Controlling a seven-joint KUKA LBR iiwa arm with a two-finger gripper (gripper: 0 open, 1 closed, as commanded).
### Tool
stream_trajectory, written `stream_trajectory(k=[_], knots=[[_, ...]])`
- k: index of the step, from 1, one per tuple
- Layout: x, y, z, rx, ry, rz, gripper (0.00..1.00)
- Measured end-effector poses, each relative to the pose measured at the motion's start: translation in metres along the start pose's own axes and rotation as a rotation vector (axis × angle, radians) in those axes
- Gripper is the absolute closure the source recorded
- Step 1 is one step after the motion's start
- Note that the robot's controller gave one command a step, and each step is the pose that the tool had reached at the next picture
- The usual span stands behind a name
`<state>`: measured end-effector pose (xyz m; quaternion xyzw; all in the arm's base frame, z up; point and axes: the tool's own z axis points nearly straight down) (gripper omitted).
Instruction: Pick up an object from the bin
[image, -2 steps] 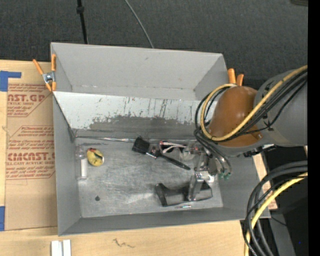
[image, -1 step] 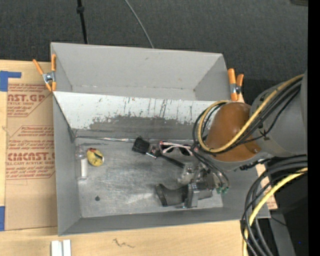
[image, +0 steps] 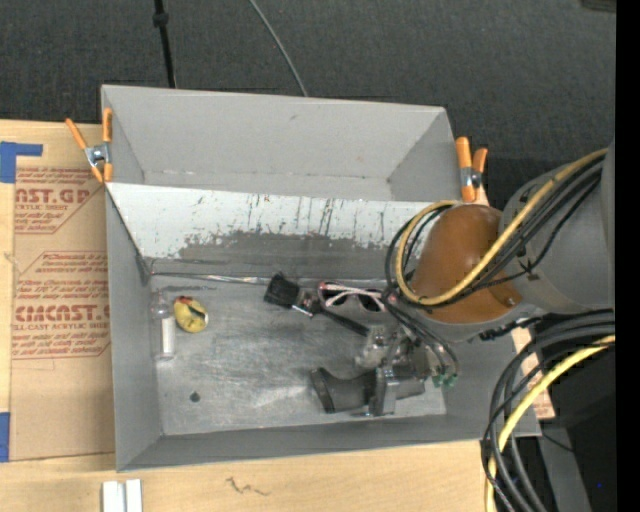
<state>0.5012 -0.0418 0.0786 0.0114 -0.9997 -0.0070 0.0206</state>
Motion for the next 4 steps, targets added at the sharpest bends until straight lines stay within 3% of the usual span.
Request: stream_trajectory(k=[1, 2, 3, 4], knots=[[0.008, -0.008, -0.03, 0.01, -0.03, 0.006, 1.0], [-0.006, 0.012, -0.064, 0.014, -0.038, 0.024, 1.0], [0.011, -0.004, -0.106, 0.012, -0.034, 0.042, 1.0], [-0.003, 0.003, -0.132, 0.016, -0.042, 0.054, 1.0]])
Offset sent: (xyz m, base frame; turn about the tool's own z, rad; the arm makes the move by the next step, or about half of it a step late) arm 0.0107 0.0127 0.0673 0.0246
